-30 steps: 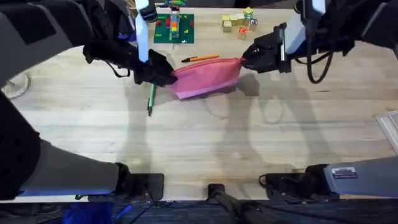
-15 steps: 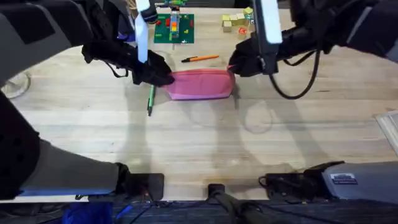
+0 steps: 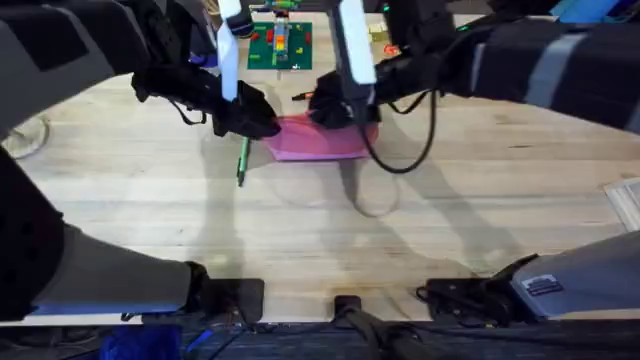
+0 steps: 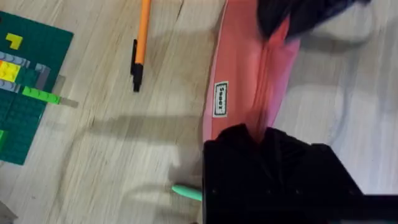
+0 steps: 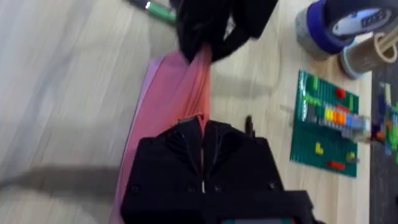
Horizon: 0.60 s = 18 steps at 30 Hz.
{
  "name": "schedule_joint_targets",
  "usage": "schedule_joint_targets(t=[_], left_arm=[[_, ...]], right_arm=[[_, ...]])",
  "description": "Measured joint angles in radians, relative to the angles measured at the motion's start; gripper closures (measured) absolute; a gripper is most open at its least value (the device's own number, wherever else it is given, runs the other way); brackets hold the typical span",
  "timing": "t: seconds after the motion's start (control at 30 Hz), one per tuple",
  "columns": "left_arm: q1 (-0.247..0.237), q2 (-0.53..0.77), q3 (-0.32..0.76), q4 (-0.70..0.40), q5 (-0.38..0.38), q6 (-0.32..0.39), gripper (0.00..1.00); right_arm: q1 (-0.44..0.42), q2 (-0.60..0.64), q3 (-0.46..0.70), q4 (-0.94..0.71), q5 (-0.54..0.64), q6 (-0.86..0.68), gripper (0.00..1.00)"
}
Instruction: Unzip the bag, pick up the pens from the table one at a time and place them inside, then zip the bag closed.
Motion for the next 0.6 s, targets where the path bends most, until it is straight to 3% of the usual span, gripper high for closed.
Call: schedule_joint_targets(t=[0.3,0.53,0.6], left_arm=[[0.000,0.000,0.000,0.000,-0.001,0.000,0.959],[0.000,0.000,0.000,-0.002,0.000,0.000,0.959],[0.000,0.000,0.000,-0.003,0.000,0.000,0.959]], right_arm=[[0.068,0.063,0.000,0.233,-0.065,0.186,0.970],[0.081,0.070,0.000,0.261,-0.067,0.260,0.970],[0.080,0.070,0.000,0.264,-0.070,0.275,0.829]])
